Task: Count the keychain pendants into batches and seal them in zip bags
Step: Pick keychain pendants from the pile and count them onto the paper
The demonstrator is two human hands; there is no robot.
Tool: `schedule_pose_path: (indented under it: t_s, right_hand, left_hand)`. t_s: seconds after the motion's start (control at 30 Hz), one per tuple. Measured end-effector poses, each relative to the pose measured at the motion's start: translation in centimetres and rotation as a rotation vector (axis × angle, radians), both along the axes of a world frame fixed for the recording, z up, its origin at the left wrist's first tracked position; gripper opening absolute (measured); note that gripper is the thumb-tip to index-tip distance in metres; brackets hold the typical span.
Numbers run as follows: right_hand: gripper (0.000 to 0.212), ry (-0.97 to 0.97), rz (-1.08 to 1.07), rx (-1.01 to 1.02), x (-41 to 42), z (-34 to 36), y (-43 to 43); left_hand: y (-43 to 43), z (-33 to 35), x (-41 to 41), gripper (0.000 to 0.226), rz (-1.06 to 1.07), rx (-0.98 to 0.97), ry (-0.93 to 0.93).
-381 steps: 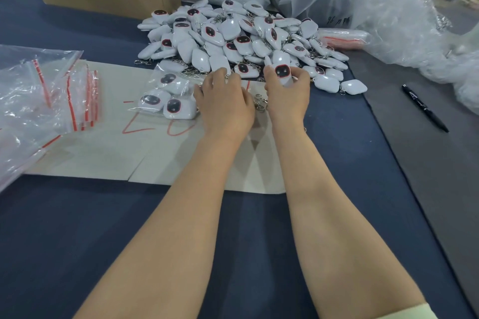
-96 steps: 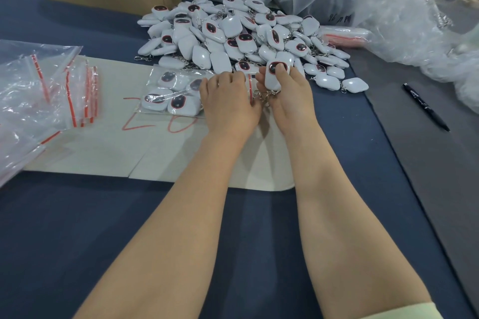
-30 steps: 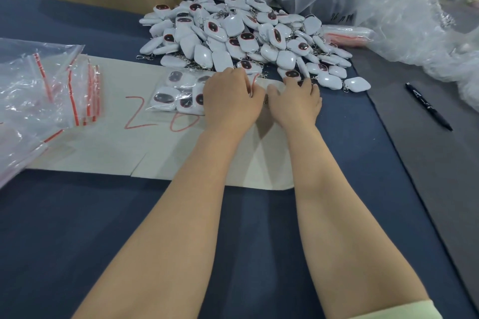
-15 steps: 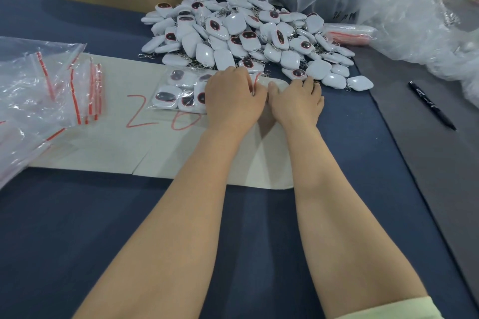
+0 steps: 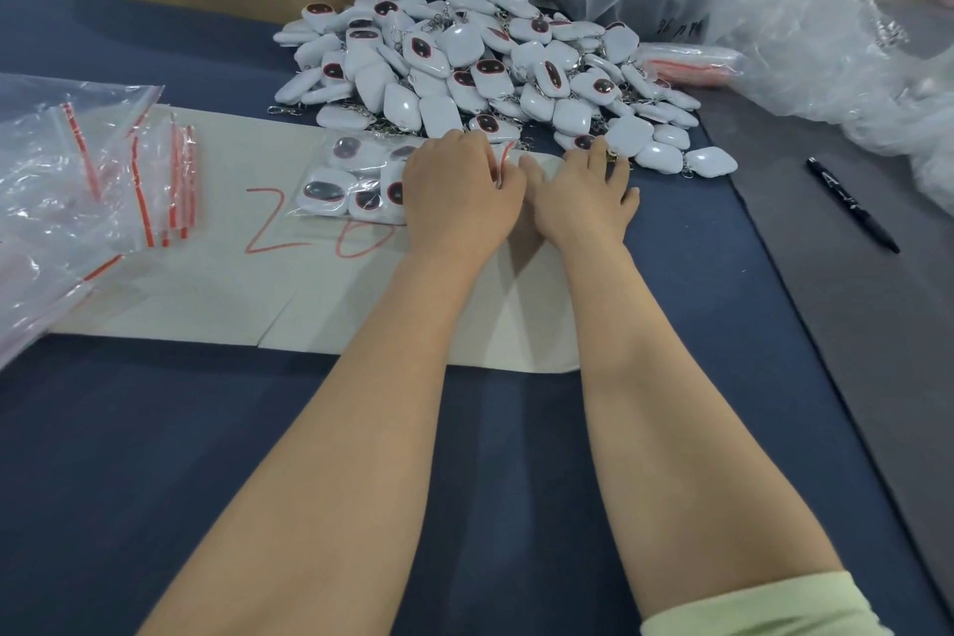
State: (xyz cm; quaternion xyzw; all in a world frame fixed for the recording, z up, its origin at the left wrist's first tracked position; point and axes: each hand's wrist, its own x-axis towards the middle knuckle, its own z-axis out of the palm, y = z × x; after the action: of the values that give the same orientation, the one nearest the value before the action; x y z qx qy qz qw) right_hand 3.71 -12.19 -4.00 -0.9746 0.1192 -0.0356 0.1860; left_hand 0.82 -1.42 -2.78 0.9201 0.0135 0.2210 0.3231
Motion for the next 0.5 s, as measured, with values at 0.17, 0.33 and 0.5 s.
schedule_pose_path:
  t_s: [0.17, 0.33, 0.5]
  right_hand:
    - [0.068, 0.047, -0.014, -0.003, 0.20, -0.07, 0.27]
    - [0.069, -0.065, -0.056, 0.062, 0.19, -0.36, 0.29]
    - [0.060, -0.085, -0.050, 0.100, 0.26, -0.32, 0.18]
  left_hand:
    - [-0.03, -0.04, 0.01, 0.025, -0.002, 0.006, 0.002]
    - [0.03, -0.07, 0.03, 0.023, -0.005, -0.004, -0.010]
    - [0.02, -0.10, 0.05, 0.024, -0.005, -0.007, -0.012]
